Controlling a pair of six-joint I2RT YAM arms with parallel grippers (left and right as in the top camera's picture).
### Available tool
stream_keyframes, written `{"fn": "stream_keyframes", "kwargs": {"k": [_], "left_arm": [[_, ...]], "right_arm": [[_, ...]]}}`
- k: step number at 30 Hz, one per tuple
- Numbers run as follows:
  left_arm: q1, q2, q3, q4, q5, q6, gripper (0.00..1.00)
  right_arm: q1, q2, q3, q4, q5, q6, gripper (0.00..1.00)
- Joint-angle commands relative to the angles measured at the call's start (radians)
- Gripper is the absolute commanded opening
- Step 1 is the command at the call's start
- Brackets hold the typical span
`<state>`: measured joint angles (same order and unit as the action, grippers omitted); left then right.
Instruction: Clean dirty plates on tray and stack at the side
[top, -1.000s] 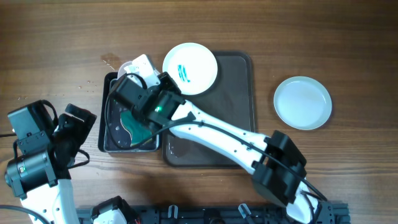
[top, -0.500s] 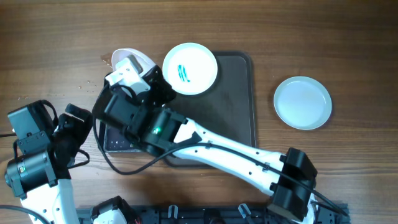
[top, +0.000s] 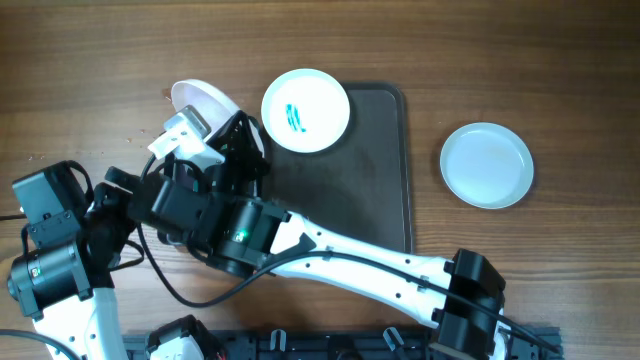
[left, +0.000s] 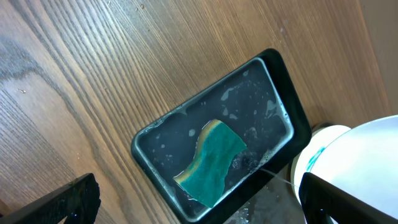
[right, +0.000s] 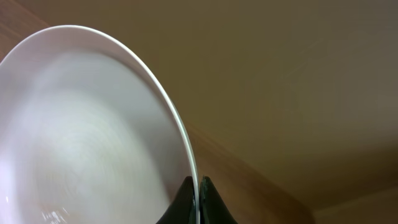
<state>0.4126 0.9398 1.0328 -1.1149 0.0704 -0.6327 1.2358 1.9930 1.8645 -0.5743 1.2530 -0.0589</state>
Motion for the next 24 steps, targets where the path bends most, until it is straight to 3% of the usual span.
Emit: {"fn": "stream_keyframes", "kwargs": {"k": [1,24], "left_arm": [[0.006,0.003,0.016,0.002,0.011,0.005,1.00],[0.006,0.003,0.016,0.002,0.011,0.005,1.00]], "right_arm": [[0.011,-0.021,0.023,0.013,0.042,-0.021,0.04],[0.010,-0.021,0.023,0.044,0.042,-0.071,0.04]]}}
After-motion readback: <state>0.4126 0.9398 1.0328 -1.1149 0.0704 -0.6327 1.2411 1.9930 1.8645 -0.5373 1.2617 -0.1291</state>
